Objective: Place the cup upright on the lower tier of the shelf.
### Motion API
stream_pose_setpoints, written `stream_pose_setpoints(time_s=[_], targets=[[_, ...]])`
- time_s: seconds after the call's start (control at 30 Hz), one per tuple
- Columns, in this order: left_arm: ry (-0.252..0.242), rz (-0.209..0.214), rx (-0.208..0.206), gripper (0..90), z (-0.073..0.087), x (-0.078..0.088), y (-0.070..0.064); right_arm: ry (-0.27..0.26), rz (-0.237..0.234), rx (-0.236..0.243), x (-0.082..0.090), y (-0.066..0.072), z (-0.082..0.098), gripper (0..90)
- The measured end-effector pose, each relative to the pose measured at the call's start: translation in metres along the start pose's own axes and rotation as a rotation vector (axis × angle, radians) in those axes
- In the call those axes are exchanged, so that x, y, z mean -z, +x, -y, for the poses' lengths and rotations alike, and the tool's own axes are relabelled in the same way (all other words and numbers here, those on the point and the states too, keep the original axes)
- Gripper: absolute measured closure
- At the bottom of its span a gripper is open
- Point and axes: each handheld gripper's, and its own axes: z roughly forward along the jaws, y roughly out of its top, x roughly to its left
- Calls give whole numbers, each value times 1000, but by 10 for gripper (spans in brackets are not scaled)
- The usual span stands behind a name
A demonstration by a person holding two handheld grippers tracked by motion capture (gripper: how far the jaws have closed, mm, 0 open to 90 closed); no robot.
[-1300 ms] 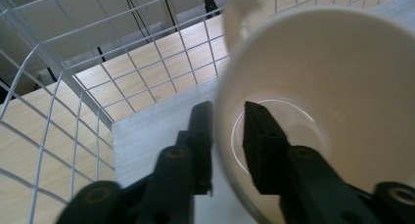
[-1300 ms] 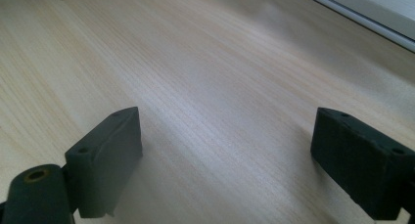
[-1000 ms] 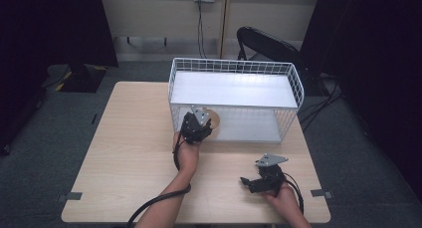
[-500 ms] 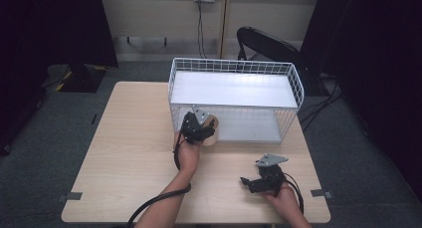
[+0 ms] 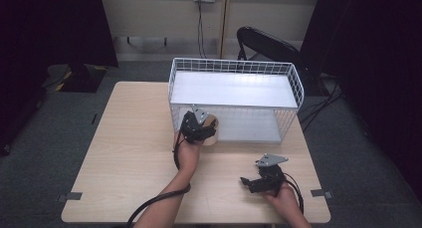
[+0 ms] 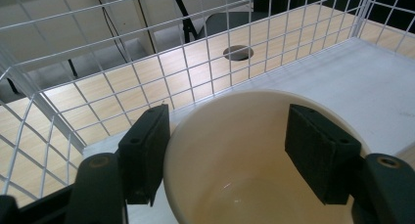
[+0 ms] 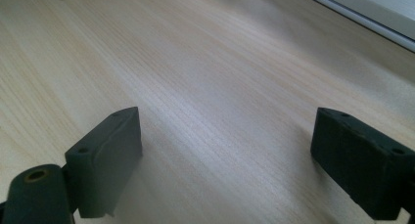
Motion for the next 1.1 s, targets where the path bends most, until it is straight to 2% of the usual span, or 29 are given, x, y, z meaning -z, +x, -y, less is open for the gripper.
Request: stream_pose_setpoints(time_s=[0.17, 0.3, 0.47, 0.53, 0.63, 0.83, 0.9, 1.1], targets=[[-10, -4, -9, 302, -1, 2, -1, 0, 0, 0, 0, 0, 0, 111], [-15, 2, 0, 264, -4, 3, -3, 0, 0, 0, 0, 0, 0, 111], [-23, 5, -9, 262, -6, 6, -4, 0, 0, 0, 0, 0, 0, 111], [-31, 9, 6, 271, -7, 8, -3, 0, 0, 0, 0, 0, 0, 111], [-27, 29, 28, 268, -8, 10, -1, 0, 0, 0, 0, 0, 0, 111], [-13, 42, 10, 266, -7, 16, 0, 0, 1, 0, 0, 0, 0, 111], [-6, 50, 20, 265, -7, 18, 1, 0, 1, -1, 0, 0, 0, 111], [7, 101, 24, 265, -7, 28, 4, 0, 1, -1, 0, 0, 0, 111]])
